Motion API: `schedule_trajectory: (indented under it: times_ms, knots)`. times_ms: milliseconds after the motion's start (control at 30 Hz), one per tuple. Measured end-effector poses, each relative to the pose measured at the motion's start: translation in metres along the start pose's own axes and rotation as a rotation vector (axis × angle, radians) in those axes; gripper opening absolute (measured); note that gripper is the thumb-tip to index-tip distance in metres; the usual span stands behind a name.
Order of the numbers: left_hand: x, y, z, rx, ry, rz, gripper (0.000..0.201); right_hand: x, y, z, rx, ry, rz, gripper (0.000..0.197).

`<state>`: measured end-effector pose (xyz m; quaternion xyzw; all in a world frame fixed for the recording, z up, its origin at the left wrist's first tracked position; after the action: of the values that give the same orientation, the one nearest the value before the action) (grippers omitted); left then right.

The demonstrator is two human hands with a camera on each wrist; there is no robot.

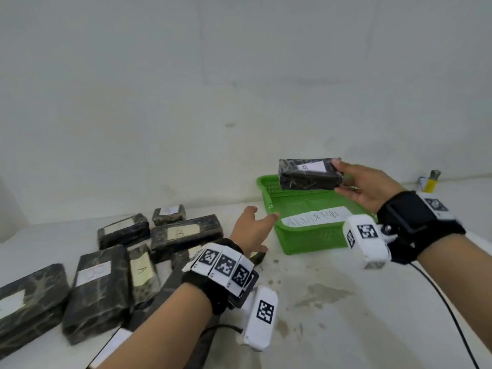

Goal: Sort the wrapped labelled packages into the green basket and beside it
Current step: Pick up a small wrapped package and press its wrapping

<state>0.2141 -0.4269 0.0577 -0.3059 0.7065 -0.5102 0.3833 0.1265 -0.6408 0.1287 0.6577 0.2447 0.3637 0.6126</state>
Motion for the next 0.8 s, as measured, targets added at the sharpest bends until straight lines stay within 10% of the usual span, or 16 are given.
schedule_trajectory:
  times_ms: [367,800]
  knots:
    - [0.02,-0.004,0.06,0.102,0.124,0.065,0.061,0.02,-0.041,0.157,0.236,-0.007,-0.279,0.05]
    - [0.013,0.007,0.064,0.181,0.156,0.054,0.07,0.028,-0.115,0.188,0.411,0.091,-0.65,0.029]
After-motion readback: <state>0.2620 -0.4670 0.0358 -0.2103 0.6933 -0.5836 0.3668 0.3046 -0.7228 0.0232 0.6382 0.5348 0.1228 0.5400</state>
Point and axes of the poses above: each hand's wrist, its own z-axis towards the middle knuckle, its own x-axis out of the palm, y = z × x, the point moved 5 cm from there along z, towards the middle knuckle, and after that the axes turned 4 degrees about z, right-handed, at the moved point
